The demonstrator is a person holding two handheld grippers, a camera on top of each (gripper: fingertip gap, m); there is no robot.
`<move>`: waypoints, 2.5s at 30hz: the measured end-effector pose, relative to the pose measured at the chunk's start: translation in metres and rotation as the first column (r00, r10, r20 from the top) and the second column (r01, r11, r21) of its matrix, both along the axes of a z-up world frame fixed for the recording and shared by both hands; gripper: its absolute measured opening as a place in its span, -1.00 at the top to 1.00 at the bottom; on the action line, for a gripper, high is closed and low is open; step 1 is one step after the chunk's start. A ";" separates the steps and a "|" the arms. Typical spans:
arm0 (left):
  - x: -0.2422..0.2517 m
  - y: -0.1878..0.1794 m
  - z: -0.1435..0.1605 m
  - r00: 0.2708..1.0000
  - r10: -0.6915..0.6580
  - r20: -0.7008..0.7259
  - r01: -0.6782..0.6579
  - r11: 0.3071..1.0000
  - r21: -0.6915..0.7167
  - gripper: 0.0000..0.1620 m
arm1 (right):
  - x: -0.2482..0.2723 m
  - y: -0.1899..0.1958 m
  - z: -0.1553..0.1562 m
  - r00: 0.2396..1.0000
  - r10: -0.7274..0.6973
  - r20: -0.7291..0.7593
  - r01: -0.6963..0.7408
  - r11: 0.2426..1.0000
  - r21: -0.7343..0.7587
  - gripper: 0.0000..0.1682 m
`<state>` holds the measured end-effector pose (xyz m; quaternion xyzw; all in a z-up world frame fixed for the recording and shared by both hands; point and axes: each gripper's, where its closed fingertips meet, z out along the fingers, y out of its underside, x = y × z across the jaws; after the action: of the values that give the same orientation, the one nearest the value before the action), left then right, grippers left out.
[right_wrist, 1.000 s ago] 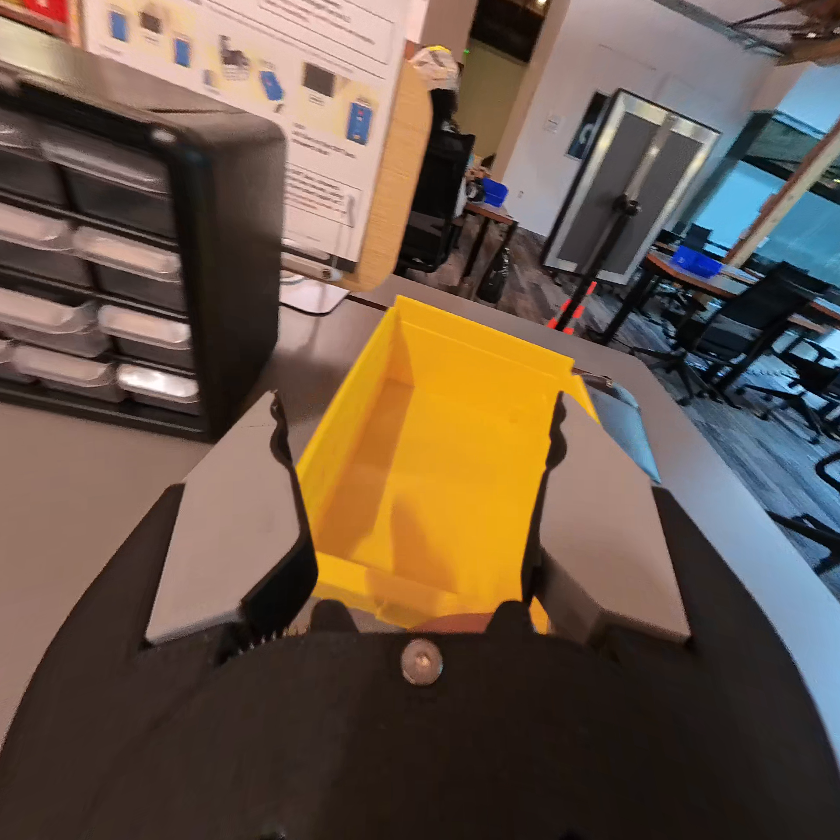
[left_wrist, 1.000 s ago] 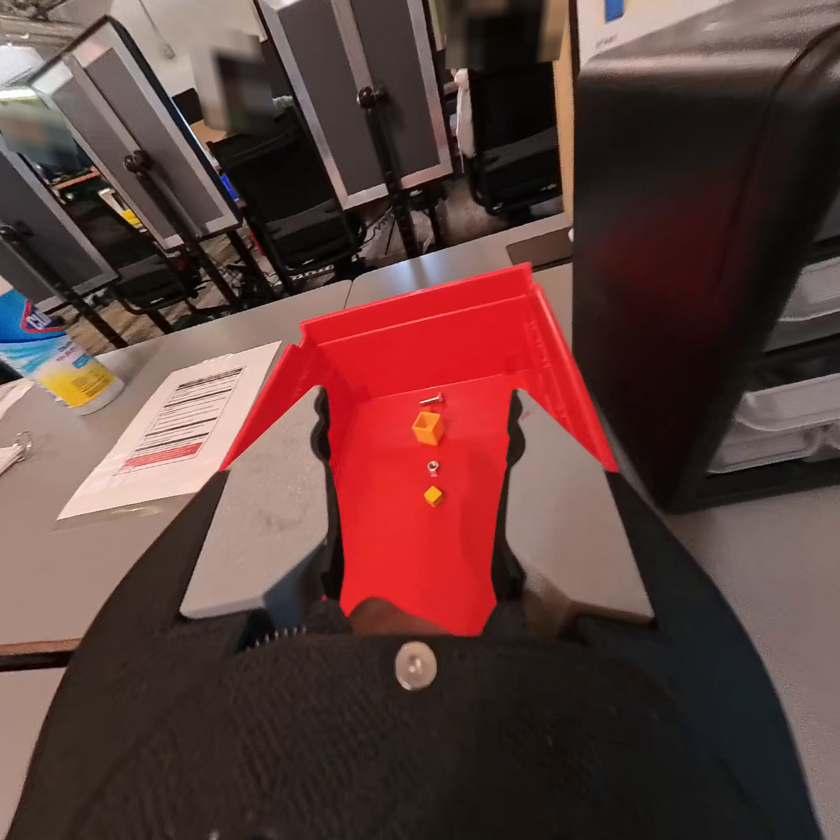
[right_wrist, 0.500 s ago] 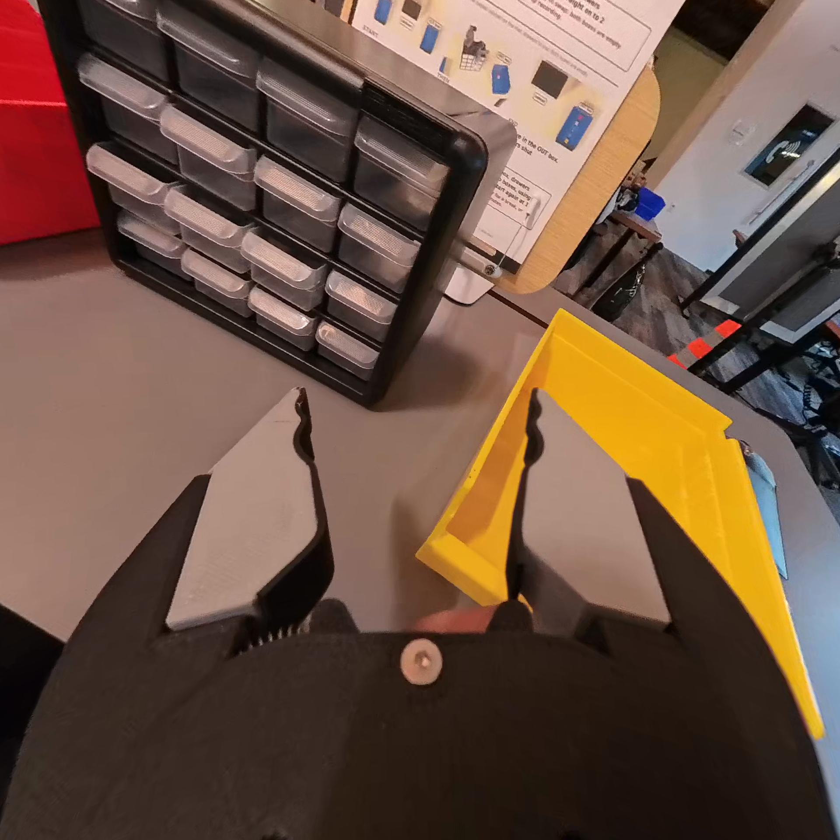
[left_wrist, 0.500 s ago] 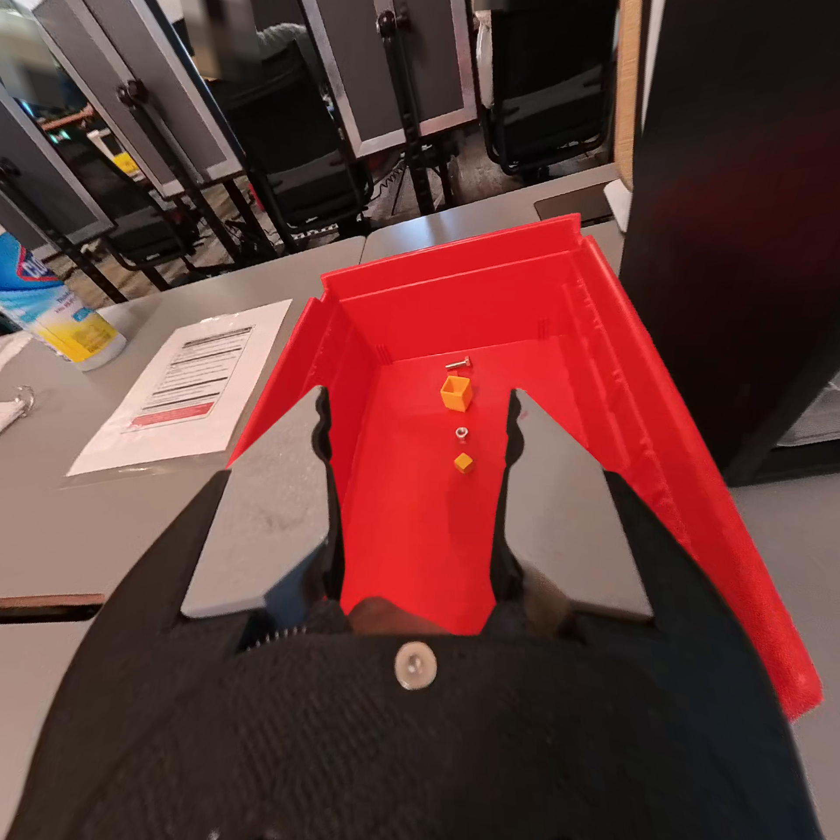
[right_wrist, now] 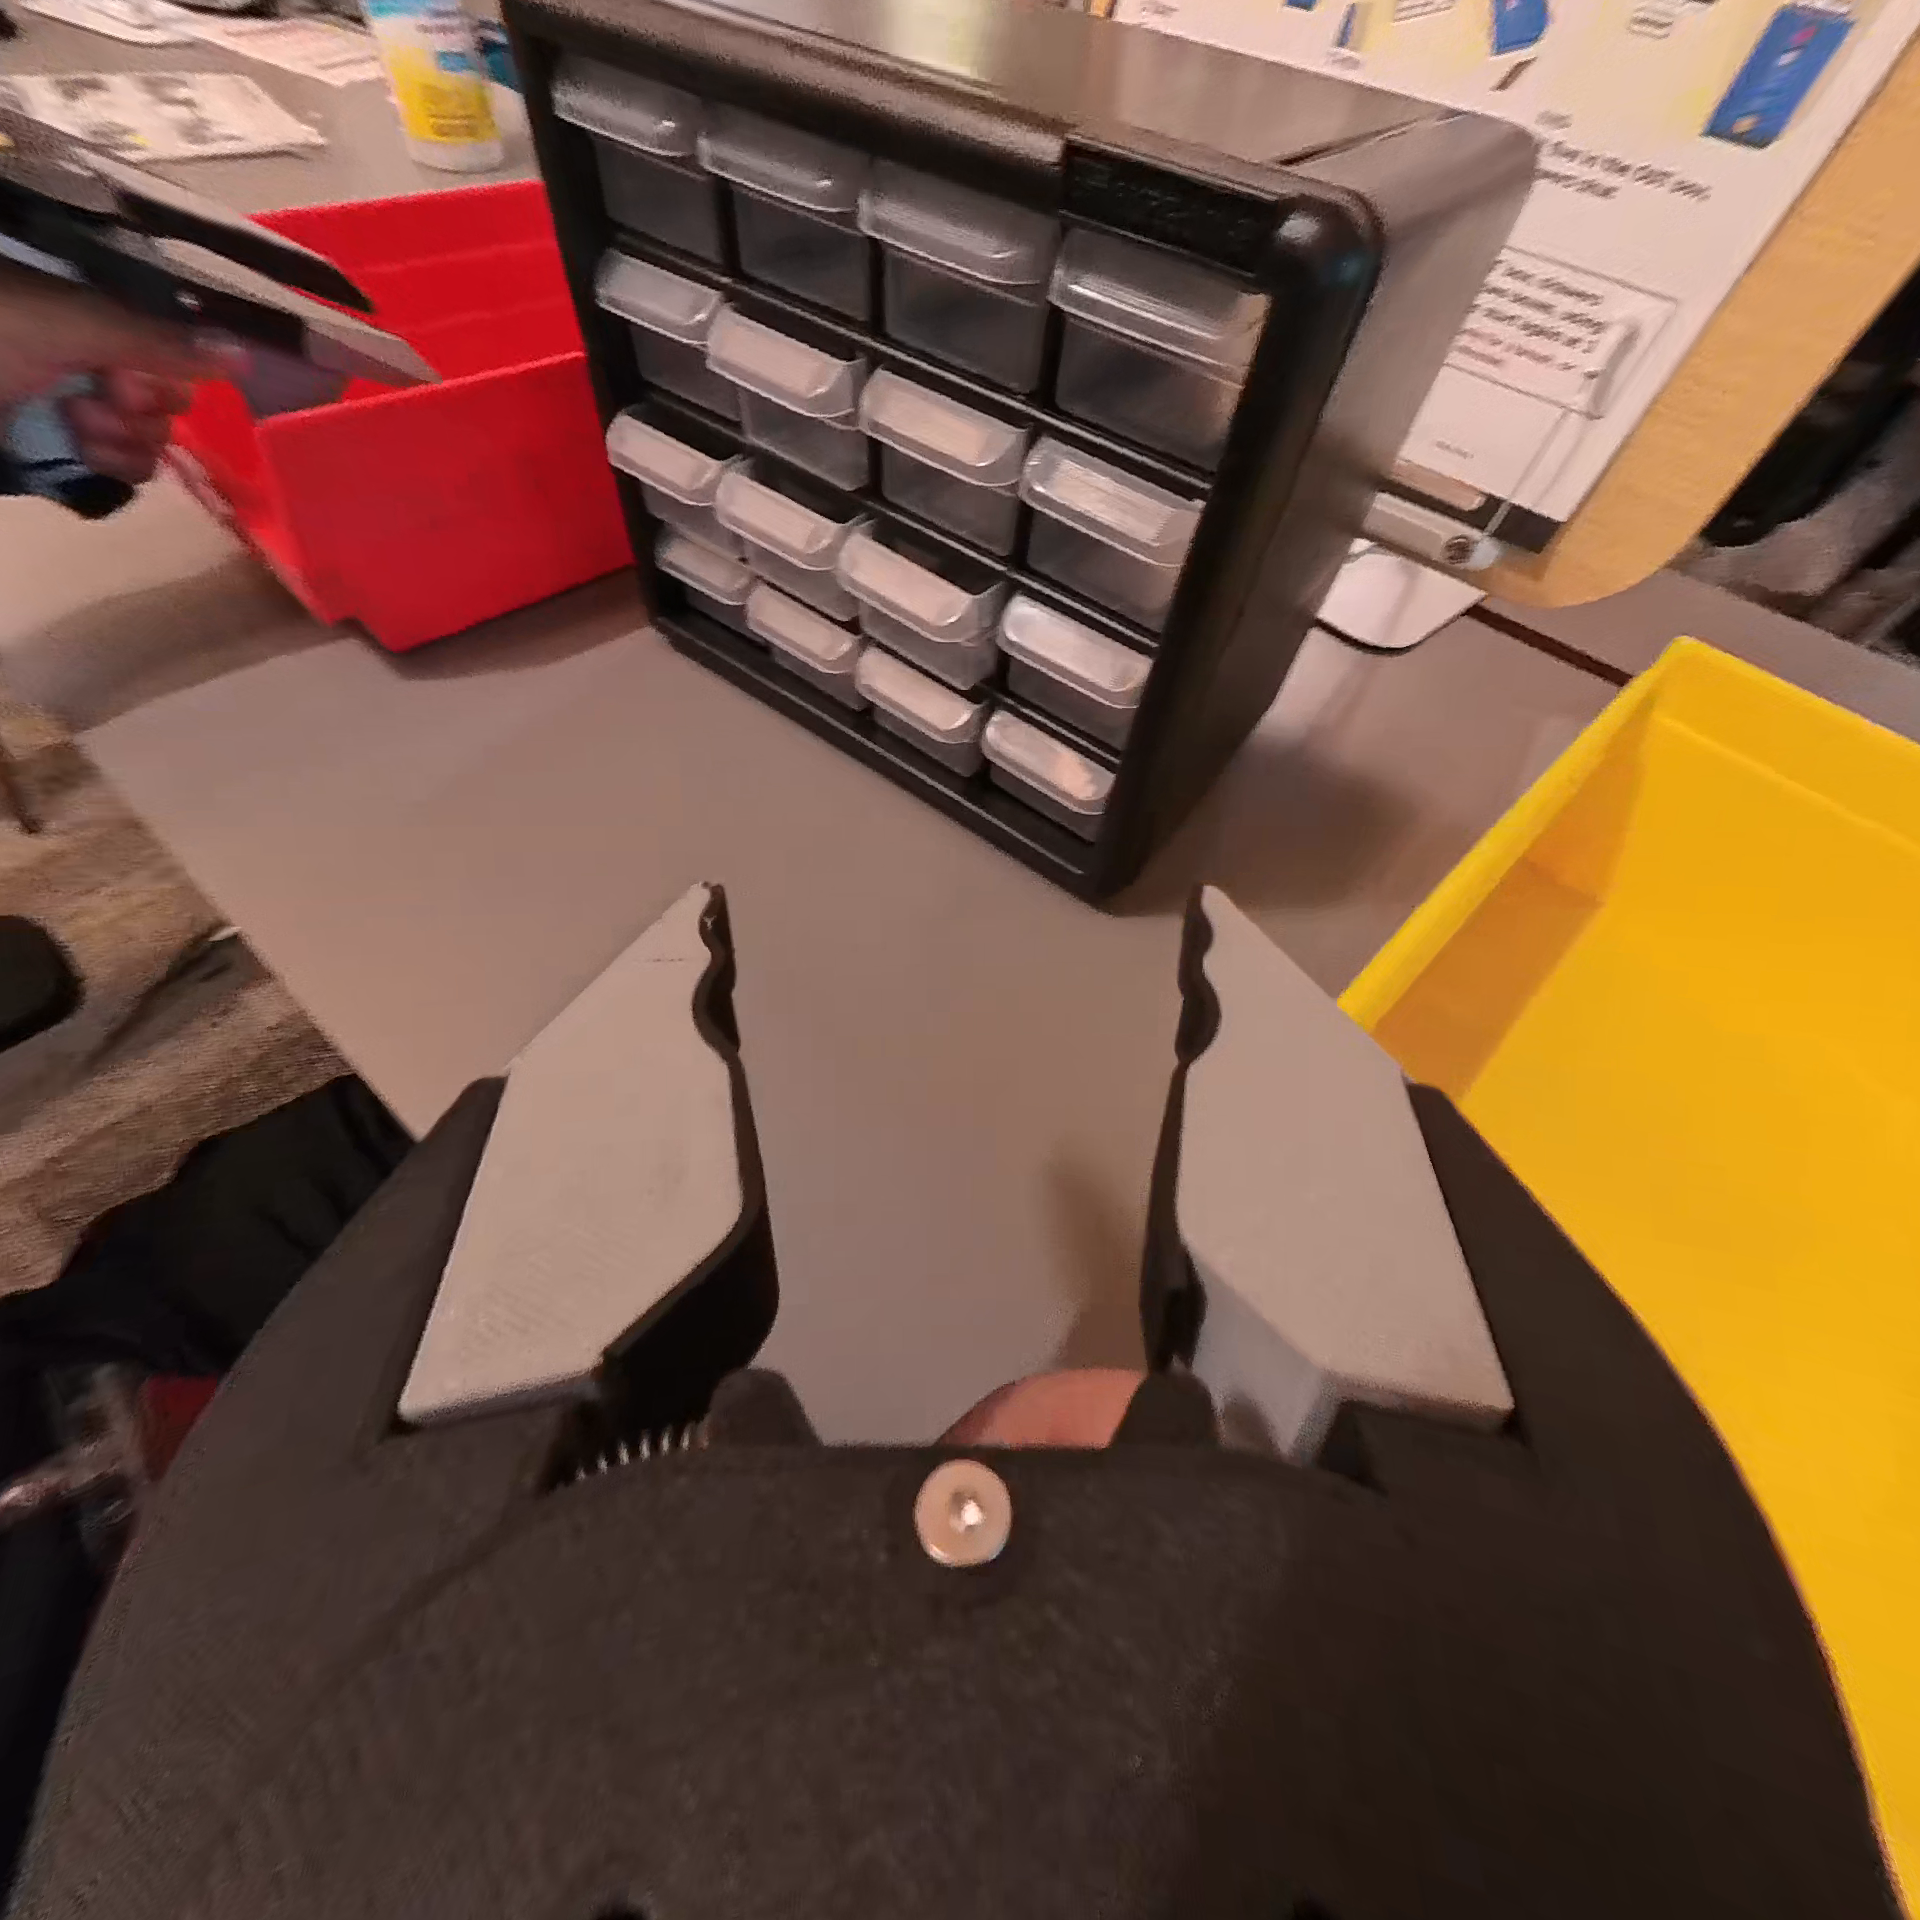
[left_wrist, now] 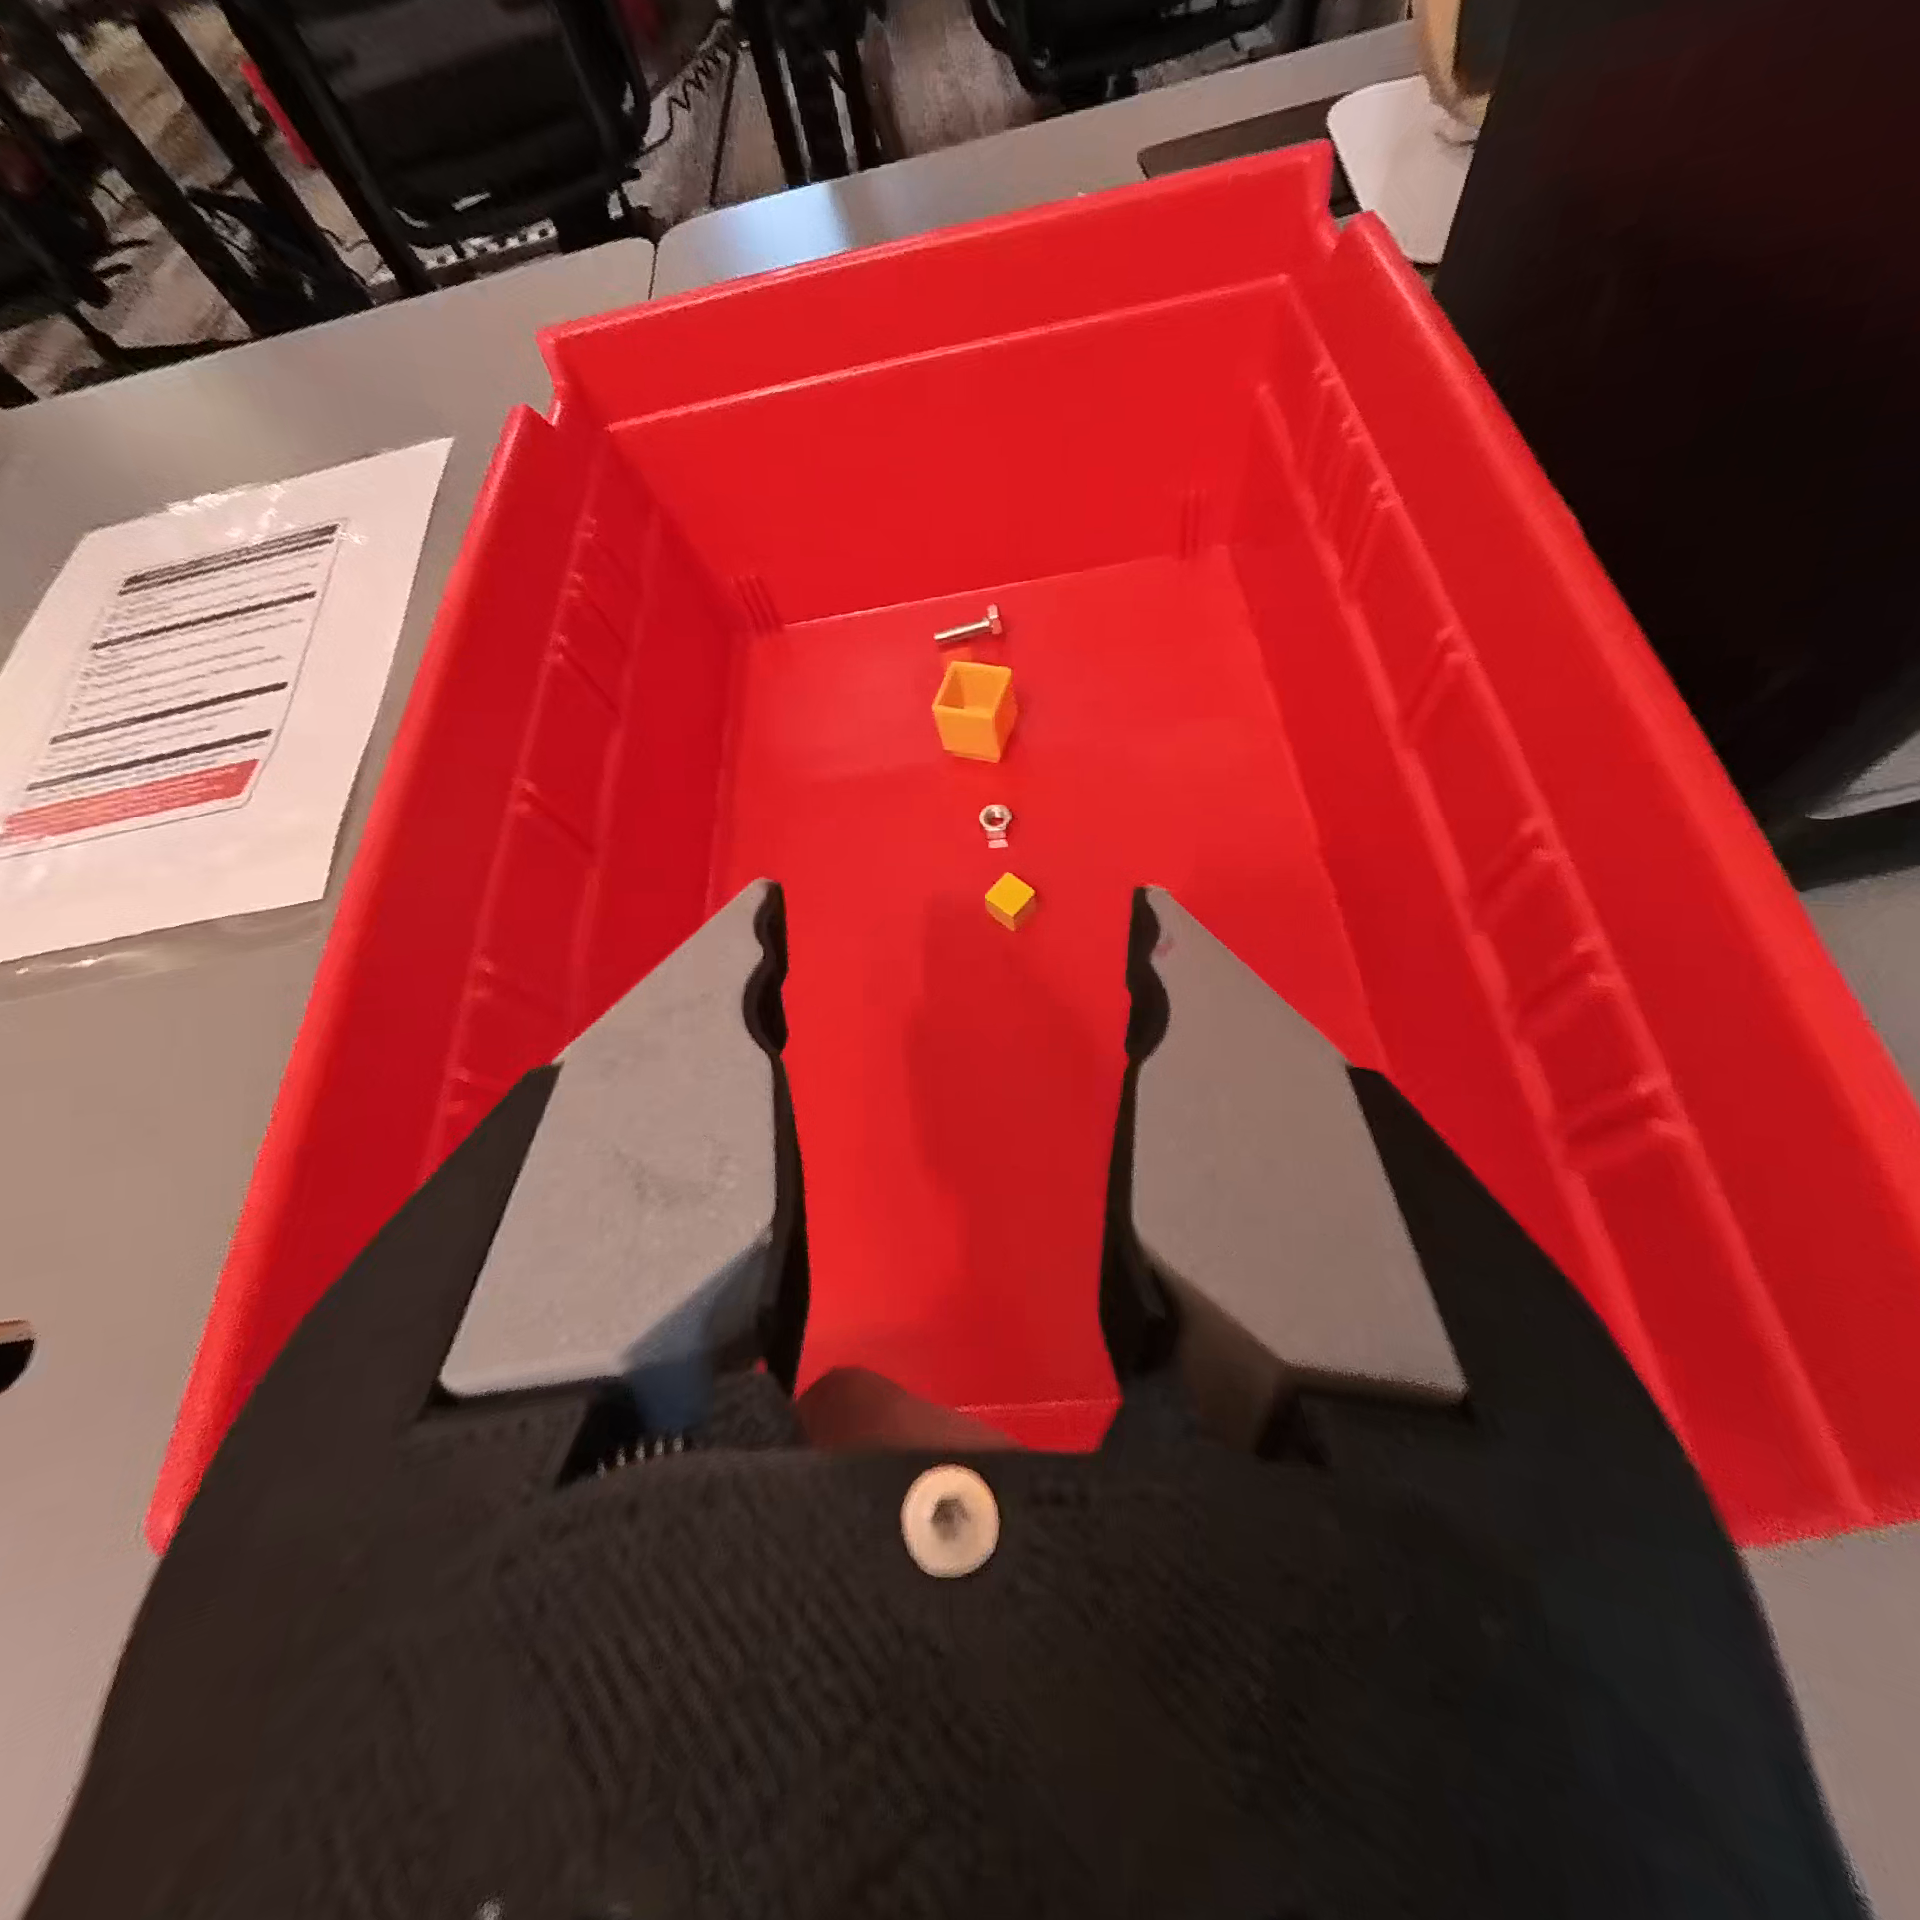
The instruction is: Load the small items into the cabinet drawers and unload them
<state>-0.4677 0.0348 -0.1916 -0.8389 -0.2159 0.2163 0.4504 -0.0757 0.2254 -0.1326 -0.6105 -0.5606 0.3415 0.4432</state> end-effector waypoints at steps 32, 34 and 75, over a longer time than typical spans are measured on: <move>-0.024 0.031 -0.064 0.874 -0.366 0.319 0.485 0.664 -0.568 0.57 | 0.015 -0.002 0.022 0.997 0.060 -0.057 -0.060 0.998 0.002 0.09; -0.025 0.032 -0.066 0.871 -0.371 0.322 0.491 0.660 -0.568 0.58 | 0.014 -0.002 0.021 0.997 0.059 -0.055 -0.059 0.998 0.004 0.10; 0.319 0.052 0.151 0.352 -0.575 -0.739 0.853 0.522 0.000 0.90 | 0.008 -0.049 0.038 0.963 0.226 -0.145 -0.240 0.967 -0.089 0.25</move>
<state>-0.1490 0.0870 -0.0404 -0.6011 0.3189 0.2241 0.6977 -0.0672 0.1762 -0.0947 -0.5385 -0.5788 0.4605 0.4037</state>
